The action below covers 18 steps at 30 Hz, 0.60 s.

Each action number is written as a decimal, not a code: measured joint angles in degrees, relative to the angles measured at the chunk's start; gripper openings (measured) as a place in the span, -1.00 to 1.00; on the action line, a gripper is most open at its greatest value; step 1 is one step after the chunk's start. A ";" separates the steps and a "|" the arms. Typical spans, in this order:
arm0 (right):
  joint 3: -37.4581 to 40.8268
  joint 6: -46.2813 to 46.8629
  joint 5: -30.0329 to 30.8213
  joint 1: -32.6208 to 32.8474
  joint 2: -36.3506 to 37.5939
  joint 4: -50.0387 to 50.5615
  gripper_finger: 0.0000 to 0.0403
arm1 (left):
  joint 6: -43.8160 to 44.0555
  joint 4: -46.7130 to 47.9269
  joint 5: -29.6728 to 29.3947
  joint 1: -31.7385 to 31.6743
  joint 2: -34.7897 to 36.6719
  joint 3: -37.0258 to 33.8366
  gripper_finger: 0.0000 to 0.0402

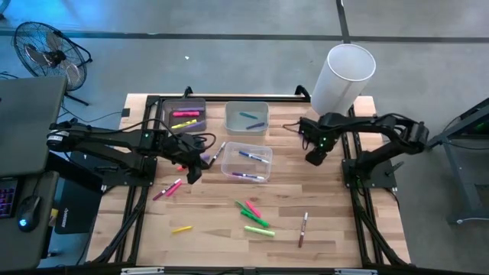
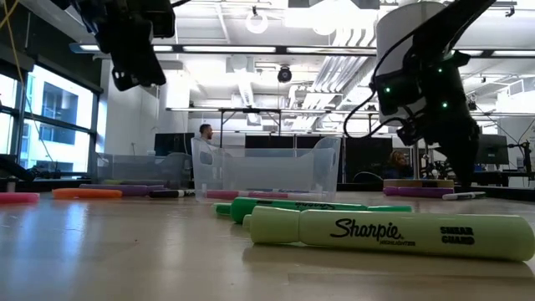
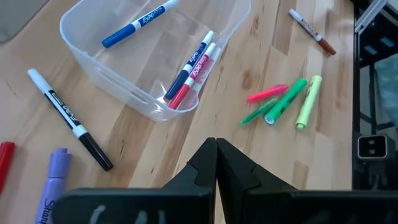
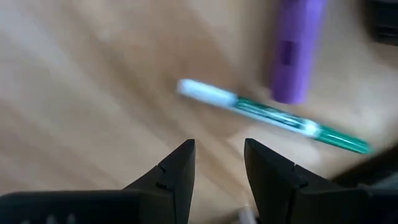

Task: Pick & Place Markers
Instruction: Put the green marker into the white bin

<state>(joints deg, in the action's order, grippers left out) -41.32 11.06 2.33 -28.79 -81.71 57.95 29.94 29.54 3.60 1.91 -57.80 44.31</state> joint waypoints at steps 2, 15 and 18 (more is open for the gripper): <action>0.00 -0.47 -0.59 2.16 -0.59 -0.39 -0.36 | 0.84 -0.04 -0.07 -0.01 -0.02 0.00 -1.00; -6.63 -15.44 5.74 10.05 -0.90 -1.09 -0.36 | 2.03 -3.73 -0.19 -0.02 -0.04 0.00 -1.00; -4.39 -23.59 6.09 10.05 -0.88 -2.21 -0.36 | 2.01 -3.88 -0.31 0.00 -0.04 0.00 -1.00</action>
<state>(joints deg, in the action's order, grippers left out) -45.71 -12.52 8.42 -18.74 -82.59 55.74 31.95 25.65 3.29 1.91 -57.84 44.31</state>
